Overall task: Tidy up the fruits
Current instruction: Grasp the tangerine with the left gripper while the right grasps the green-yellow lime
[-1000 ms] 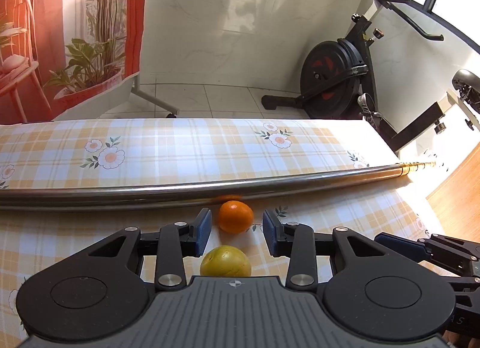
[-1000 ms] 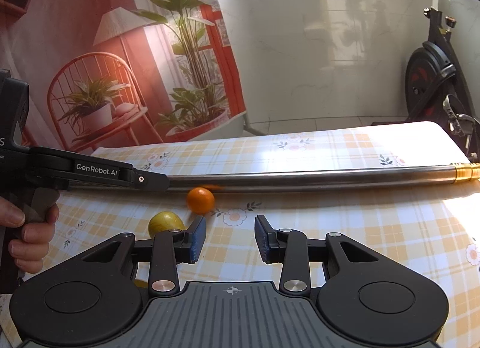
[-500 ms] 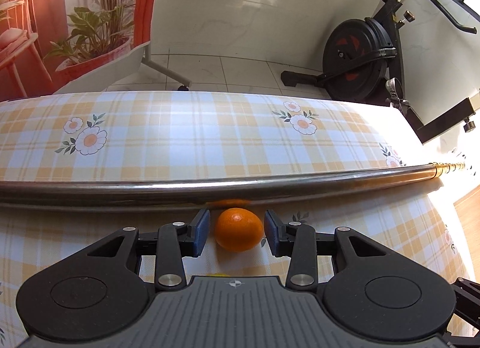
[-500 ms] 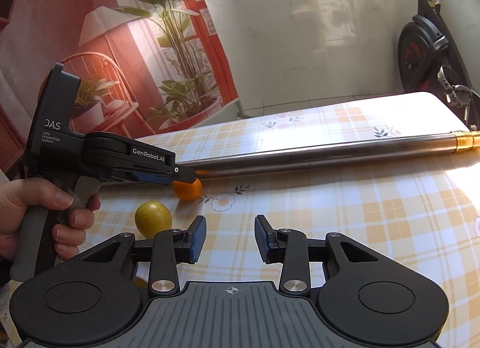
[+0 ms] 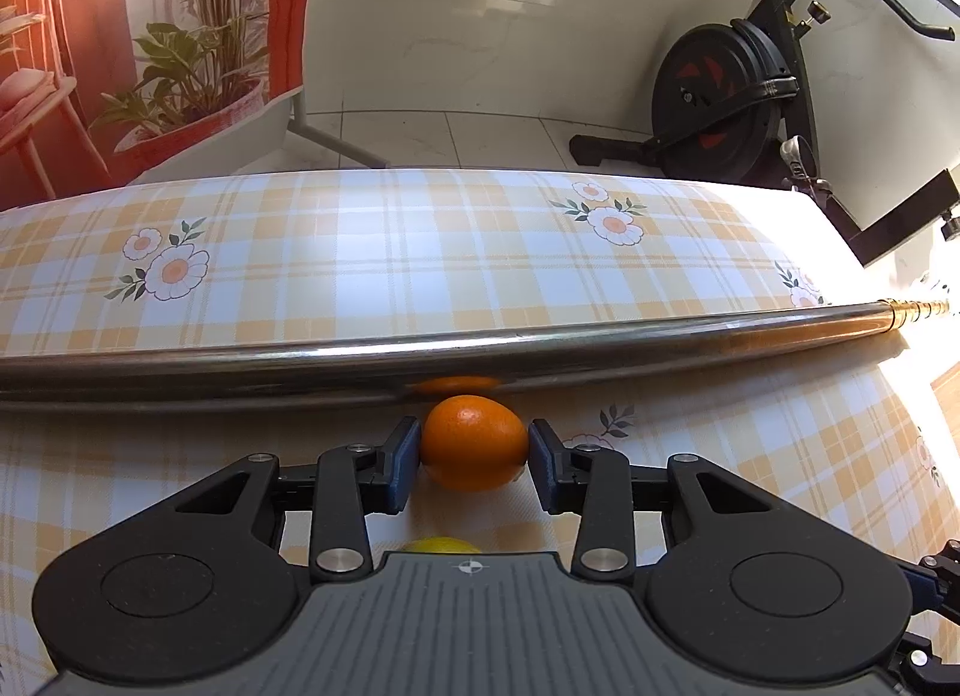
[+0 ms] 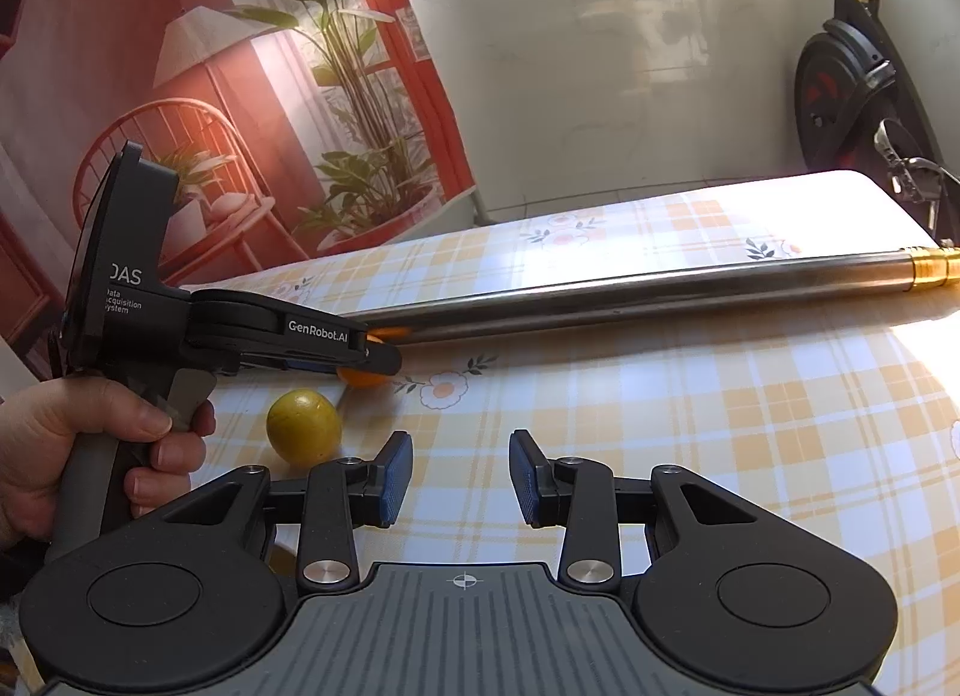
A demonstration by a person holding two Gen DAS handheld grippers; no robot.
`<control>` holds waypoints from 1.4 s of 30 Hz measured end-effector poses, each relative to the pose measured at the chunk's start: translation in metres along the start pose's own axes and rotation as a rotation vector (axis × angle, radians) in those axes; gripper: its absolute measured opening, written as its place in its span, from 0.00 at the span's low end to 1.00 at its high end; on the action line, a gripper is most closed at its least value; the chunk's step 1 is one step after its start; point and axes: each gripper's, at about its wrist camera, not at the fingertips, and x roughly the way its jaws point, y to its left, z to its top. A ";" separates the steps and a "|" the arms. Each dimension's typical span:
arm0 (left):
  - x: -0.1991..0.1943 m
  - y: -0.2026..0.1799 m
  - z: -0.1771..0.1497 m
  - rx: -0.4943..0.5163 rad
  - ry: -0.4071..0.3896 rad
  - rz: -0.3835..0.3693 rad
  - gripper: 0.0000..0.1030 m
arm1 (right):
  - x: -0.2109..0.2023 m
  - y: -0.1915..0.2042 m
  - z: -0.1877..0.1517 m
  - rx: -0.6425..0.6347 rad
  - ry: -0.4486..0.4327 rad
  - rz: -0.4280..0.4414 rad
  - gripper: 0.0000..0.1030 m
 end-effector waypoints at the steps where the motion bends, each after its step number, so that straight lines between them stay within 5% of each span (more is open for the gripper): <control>1: -0.004 0.001 -0.001 0.006 -0.012 -0.009 0.40 | 0.001 0.000 0.001 -0.004 0.001 0.001 0.33; 10: -0.066 0.024 -0.017 -0.012 -0.114 -0.101 0.40 | 0.006 0.016 0.008 -0.076 0.014 0.035 0.33; 22: -0.156 0.072 -0.074 -0.065 -0.209 -0.031 0.39 | 0.032 0.054 0.022 -0.220 0.045 0.116 0.33; 33: -0.170 0.067 -0.101 -0.094 -0.228 -0.055 0.40 | 0.071 0.097 0.026 -0.341 0.111 0.122 0.34; 42: -0.169 0.061 -0.118 -0.072 -0.214 -0.076 0.40 | 0.096 0.105 0.024 -0.323 0.176 0.110 0.43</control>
